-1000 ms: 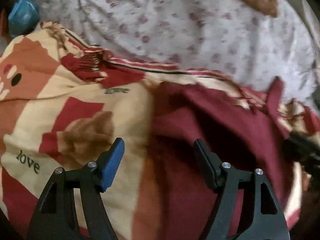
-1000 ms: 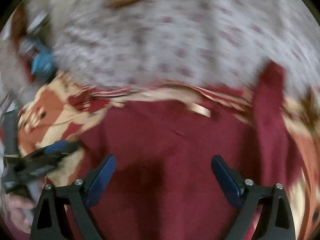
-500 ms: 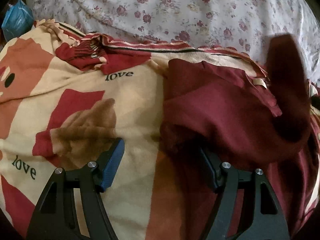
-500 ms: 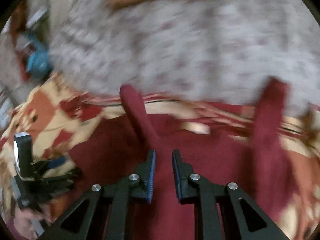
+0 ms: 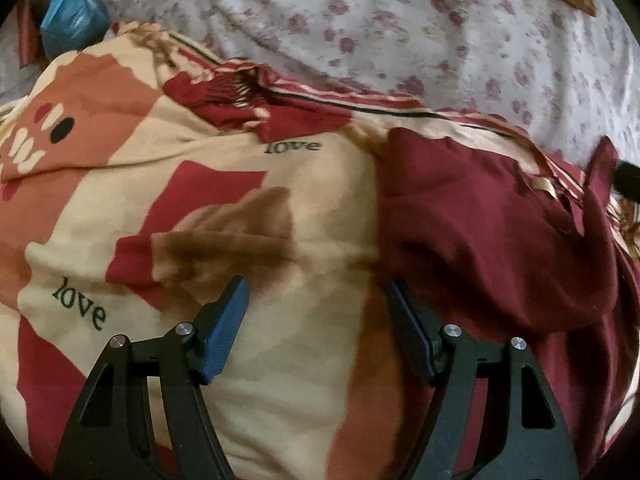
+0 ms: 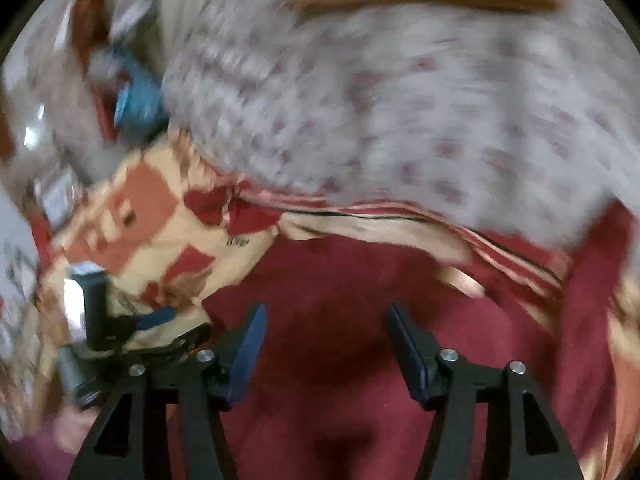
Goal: Fold small clothes
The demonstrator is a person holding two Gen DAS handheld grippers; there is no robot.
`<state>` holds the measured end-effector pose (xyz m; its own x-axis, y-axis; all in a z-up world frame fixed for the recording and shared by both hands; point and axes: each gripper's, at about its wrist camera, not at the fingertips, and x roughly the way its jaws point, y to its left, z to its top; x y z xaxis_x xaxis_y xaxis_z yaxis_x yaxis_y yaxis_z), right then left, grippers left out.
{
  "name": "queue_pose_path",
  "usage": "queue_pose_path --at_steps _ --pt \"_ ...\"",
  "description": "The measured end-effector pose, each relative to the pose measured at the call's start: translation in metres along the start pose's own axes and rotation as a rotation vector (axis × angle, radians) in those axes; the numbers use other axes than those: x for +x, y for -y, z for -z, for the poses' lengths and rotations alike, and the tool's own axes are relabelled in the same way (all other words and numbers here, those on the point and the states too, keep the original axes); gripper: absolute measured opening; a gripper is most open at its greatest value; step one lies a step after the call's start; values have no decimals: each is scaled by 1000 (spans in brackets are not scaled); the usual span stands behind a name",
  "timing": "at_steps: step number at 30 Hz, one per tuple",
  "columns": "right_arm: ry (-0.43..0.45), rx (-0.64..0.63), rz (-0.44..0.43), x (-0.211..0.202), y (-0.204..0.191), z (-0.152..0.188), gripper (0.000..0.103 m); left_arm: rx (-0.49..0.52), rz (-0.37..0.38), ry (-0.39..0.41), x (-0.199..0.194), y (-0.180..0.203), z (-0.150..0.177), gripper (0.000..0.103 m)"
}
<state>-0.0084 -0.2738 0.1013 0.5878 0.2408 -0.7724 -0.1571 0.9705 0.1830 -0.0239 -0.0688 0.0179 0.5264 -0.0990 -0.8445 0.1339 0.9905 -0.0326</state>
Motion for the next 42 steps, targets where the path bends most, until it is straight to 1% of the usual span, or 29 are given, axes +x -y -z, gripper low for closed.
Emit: queue_pose_path --at_steps 1,3,6,7,8,9,10,11,12,14,16,19,22,24,25,27,28,29,31,32,33,34,35,36,37,38,40,41,42 --pt "-26 -19 7 17 -3 -7 60 -9 -4 -7 3 -4 -1 72" --pt "-117 -52 2 73 -10 -28 60 -42 2 -14 9 -13 -5 72" --pt "-157 -88 15 113 -16 -32 59 -68 7 -9 14 -19 -10 72" --pt "-175 -108 14 123 -19 -30 57 -69 15 -12 15 -19 -11 72" --pt "-212 -135 12 137 -23 -28 49 -67 26 -20 17 -18 -12 72" --pt "-233 -155 20 143 -28 -26 45 -60 34 -28 18 -17 -12 72" --pt "-229 -176 32 145 -31 -25 41 -53 38 -31 17 -16 -12 72" --pt "-218 -188 34 144 -33 -25 26 -42 41 -28 15 -15 -12 72" --pt "-204 -211 29 141 -35 -27 4 -40 36 -16 11 -16 -12 72" --pt "-176 -209 19 134 -37 -35 4 -53 8 26 4 -21 -14 72" --pt "-154 -185 7 137 -38 -43 4 -80 2 53 0 -27 -18 72" --pt "-144 -157 21 150 -48 -51 4 -136 51 98 -5 -36 -22 72" --pt "-130 -142 44 152 -53 -50 4 -121 60 93 -4 -33 -23 72" --pt "-116 -156 48 133 -55 -46 4 -89 17 74 0 -30 -22 72" --pt "-117 -167 24 120 -56 -45 4 -86 6 70 1 -31 -21 72" --pt "-133 -196 -76 89 -59 -23 7 -106 10 71 2 -34 -22 72" --pt "-158 -213 -86 84 -63 -9 10 -119 22 77 1 -35 -23 72" --pt "-185 -222 -72 84 -65 2 15 -126 31 89 -1 -35 -22 72" --pt "-252 -203 -38 97 -64 28 17 -130 54 124 -5 -31 -24 72" --pt "-207 -180 -46 91 -59 35 17 -127 75 146 -8 -28 -24 72" --pt "-187 -147 -60 81 -52 39 18 -113 94 155 -8 -23 -25 72" --pt "-205 -109 -76 70 -44 41 19 -96 102 149 -6 -19 -26 72" --pt "-207 -62 -100 58 -34 41 27 -48 99 105 2 -11 -25 72" --pt "-170 -15 -100 37 -17 42 39 -24 80 76 8 -7 -24 72" --pt "-138 5 -70 24 -5 42 45 7 40 42 16 -2 -22 72" --pt "-100 30 -5 6 12 42 50 36 1 20 22 3 -19 72" --pt "-56 124 138 -18 53 42 64 35 -1 34 21 3 -18 72" --pt "-42 190 197 -26 75 43 78 27 2 33 22 2 -19 72" --pt "-33 286 244 -29 104 48 83 21 5 30 22 2 -19 72"
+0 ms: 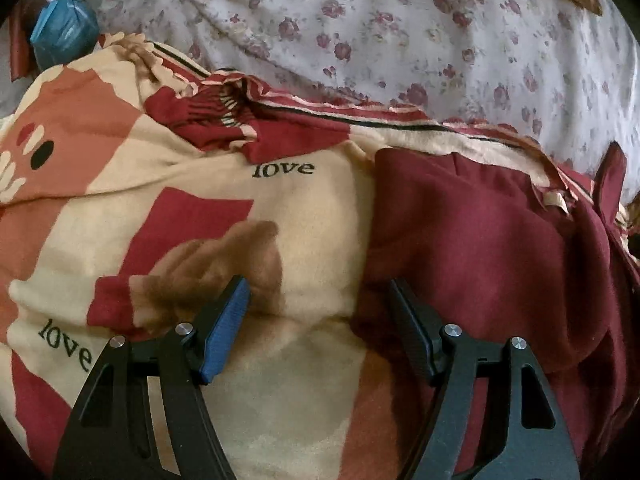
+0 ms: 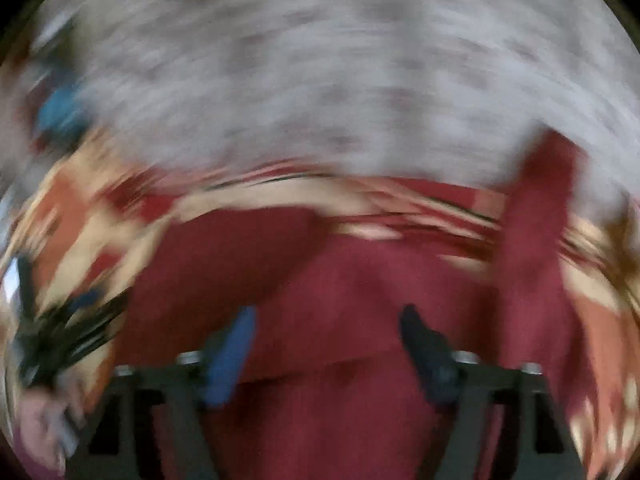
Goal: Fold small clothes
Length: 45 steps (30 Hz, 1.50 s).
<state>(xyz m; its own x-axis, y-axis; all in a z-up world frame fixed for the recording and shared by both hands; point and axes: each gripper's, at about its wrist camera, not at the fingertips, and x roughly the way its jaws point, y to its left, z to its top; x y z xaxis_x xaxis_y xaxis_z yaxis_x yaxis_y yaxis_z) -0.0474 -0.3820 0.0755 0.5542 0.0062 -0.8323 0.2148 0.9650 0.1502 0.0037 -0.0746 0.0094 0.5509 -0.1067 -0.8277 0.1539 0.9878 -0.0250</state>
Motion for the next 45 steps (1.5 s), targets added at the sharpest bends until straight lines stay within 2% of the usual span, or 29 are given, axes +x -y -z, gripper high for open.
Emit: queue_pose_path --at_steps 2,5,6,7,8,9,11,13,15,16,17,18,20,23,26,28,30,31,32,33,39,40,43,45 --pt "-59 128 -17 19 35 -3 83 -14 5 1 1 -1 0 72" --pt "-89 195 -143 46 43 -3 80 -11 -2 8 3 0 0 72" --pt "-66 172 -157 52 39 -4 70 -10 -4 10 1 0 1 72" --pt "-48 141 -135 57 27 -5 60 -11 -5 13 1 0 1 72" --pt "-35 93 -105 56 20 -8 30 -11 -4 15 0 0 2 72" --pt "-26 62 -93 52 16 -10 11 -11 -2 17 0 0 2 72" --pt "38 58 -108 32 17 -12 10 -18 4 17 1 -2 1 72" --pt "131 46 -16 1 33 -10 10 -19 5 14 1 -1 1 72" --pt "101 62 81 -7 45 -6 11 -7 -2 17 0 1 2 72" --pt "88 84 93 -12 51 -4 16 -2 -10 18 0 2 2 72" --pt "76 101 82 -16 56 -2 24 1 -12 19 -1 3 2 72" --pt "48 105 58 -17 56 -2 50 4 -13 20 0 3 2 72" --pt "-8 129 48 -14 53 -4 73 -2 -5 18 0 1 3 72" --pt "-4 171 3 -18 54 -2 73 -21 13 8 0 -2 2 72" --pt "-26 129 2 -6 38 -3 73 -18 10 9 -1 -1 2 72" --pt "-37 67 51 9 29 -9 73 -14 9 13 -1 -2 2 72" --pt "-82 34 157 37 28 -13 73 -20 14 11 0 -3 2 72" --pt "-117 42 146 48 30 -12 60 -24 18 9 0 -4 2 72" --pt "-146 57 88 53 33 -9 19 -27 20 8 0 -4 2 72" --pt "-153 69 37 51 36 -4 6 -28 20 7 0 -4 2 72" --pt "75 -31 -40 -45 52 38 6 -27 23 5 -1 -3 1 72" --pt "85 -70 -58 -54 53 47 6 -27 25 5 -2 -3 1 72" --pt "-16 -186 -19 -64 54 73 7 -24 30 7 -5 -2 2 72" --pt "-51 -171 -13 -75 61 80 24 -26 28 9 -8 -3 4 72"
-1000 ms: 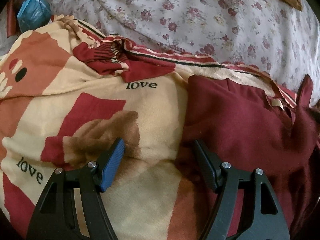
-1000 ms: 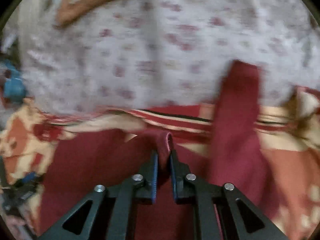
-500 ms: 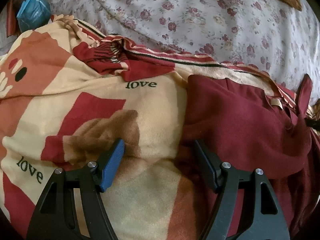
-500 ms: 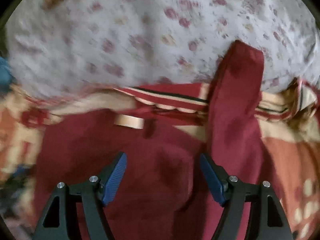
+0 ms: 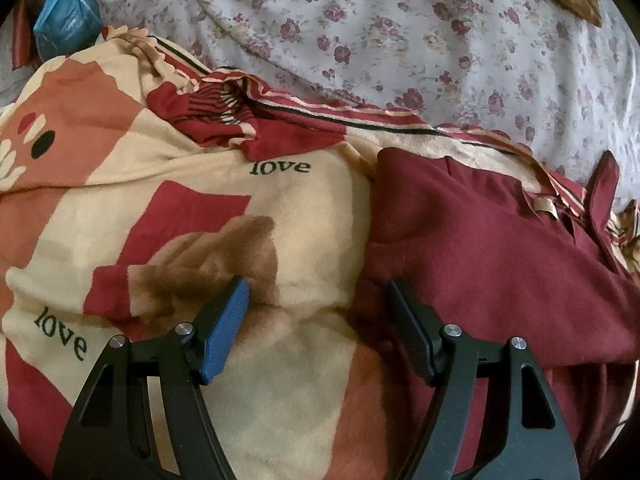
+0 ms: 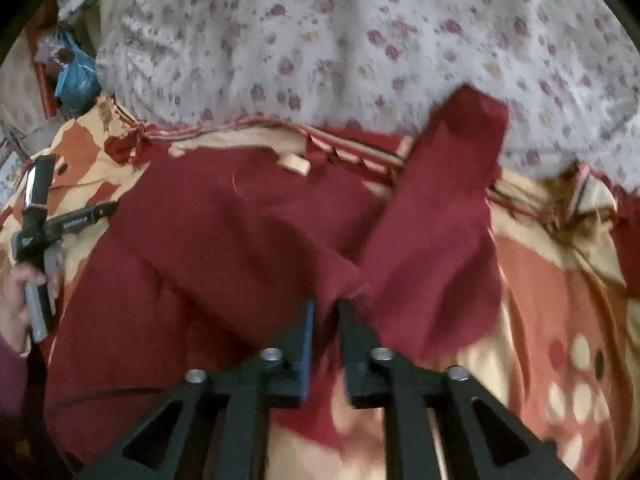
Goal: Fold small clothes
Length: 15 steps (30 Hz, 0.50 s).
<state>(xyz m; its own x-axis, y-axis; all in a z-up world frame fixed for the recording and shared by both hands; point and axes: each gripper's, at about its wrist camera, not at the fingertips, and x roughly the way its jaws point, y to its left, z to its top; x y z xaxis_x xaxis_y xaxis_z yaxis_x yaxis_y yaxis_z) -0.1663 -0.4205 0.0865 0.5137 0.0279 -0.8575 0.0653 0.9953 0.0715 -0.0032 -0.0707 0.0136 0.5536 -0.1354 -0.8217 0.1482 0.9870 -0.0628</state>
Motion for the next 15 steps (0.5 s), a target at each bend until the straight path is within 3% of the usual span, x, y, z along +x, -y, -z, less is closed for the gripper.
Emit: queue_pose_path --at_steps 1,3,7,11,15 --pt "11 17 5 -8 3 0 28 -4 2 0 -1 -1 0 72" --pt "80 69 -3 -29 8 -10 47 -12 7 3 -3 0 1 72" --pt "128 39 -7 -19 -6 -48 54 -7 7 7 -2 0 0 72" --pt "-1 -73 -83 59 -38 -82 54 -11 10 4 1 -2 -1 72" --pt "-116 -113 -108 128 -61 -87 50 -22 14 3 4 -3 -3 72"
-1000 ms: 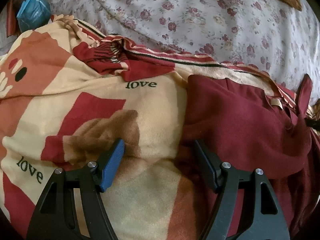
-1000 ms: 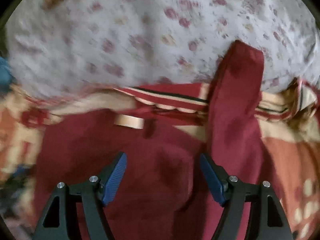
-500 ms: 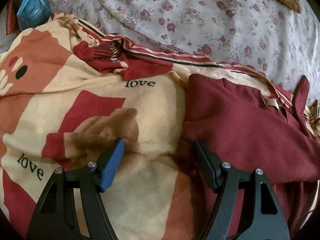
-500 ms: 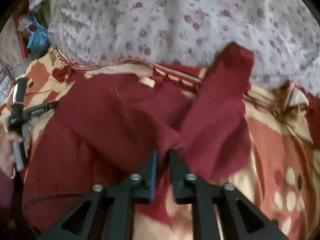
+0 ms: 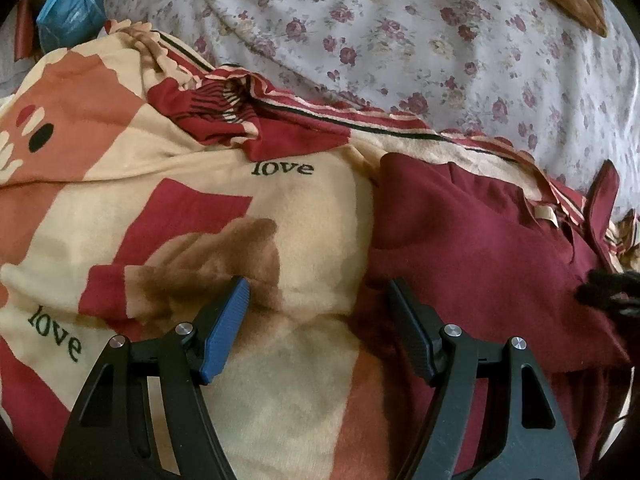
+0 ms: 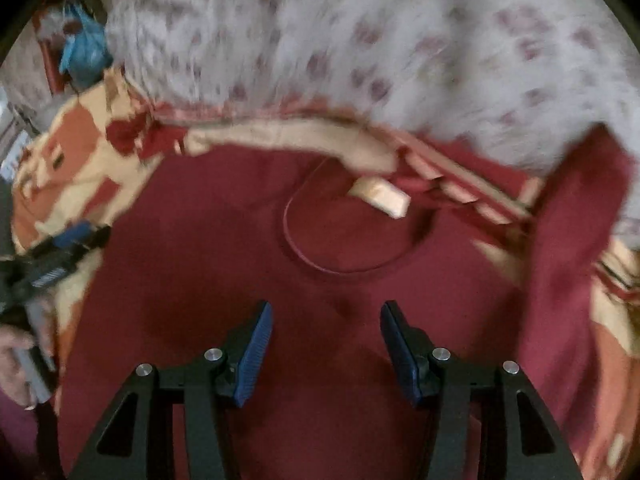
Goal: Fold small clothes
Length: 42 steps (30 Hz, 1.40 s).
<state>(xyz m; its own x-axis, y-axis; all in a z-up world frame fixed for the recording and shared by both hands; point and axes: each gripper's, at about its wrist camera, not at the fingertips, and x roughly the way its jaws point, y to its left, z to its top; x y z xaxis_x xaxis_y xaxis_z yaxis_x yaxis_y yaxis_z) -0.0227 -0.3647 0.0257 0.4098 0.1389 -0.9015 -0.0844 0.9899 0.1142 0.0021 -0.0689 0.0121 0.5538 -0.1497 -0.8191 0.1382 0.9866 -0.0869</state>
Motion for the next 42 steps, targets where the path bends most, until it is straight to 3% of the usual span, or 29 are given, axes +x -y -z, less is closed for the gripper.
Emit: queue_pose_path --at_steps 2,5,10,13,15,17,19,21,23,25,26,30,33,38,42 --pt "4 -39 8 12 -9 3 39 4 -2 2 0 0 0 72" --pt "24 -124 56 4 -21 6 3 5 2 13 -3 1 -2 72" --pt "152 -163 180 -26 -20 -7 3 -21 41 50 -11 -1 -5 72" --pt "145 -107 293 -10 -9 -21 3 -31 60 55 -11 0 -6 72" --pt "95 -49 244 10 1 -22 3 -32 79 54 -12 1 -6 72" --pt "26 9 172 13 11 -17 4 -32 97 75 -16 3 -6 72" --pt "64 43 150 -12 22 -7 14 -25 116 103 -22 6 -7 72" --pt "111 76 193 -39 44 10 42 -11 134 108 -23 10 -7 72" --pt "83 112 233 -46 67 29 44 28 131 104 -24 19 -5 72" --pt "3 158 293 -44 98 54 44 74 110 108 -25 27 -2 72" --pt "-1 188 285 -46 111 64 44 96 103 114 -26 32 -1 72" --pt "85 306 205 -74 132 92 44 154 105 129 -30 47 0 72" --pt "132 293 177 -89 121 85 44 209 83 114 -27 61 5 72" --pt "167 302 329 -86 121 52 45 250 60 77 -16 72 11 72" --pt "142 411 284 -58 141 18 51 256 74 80 -17 73 12 72"
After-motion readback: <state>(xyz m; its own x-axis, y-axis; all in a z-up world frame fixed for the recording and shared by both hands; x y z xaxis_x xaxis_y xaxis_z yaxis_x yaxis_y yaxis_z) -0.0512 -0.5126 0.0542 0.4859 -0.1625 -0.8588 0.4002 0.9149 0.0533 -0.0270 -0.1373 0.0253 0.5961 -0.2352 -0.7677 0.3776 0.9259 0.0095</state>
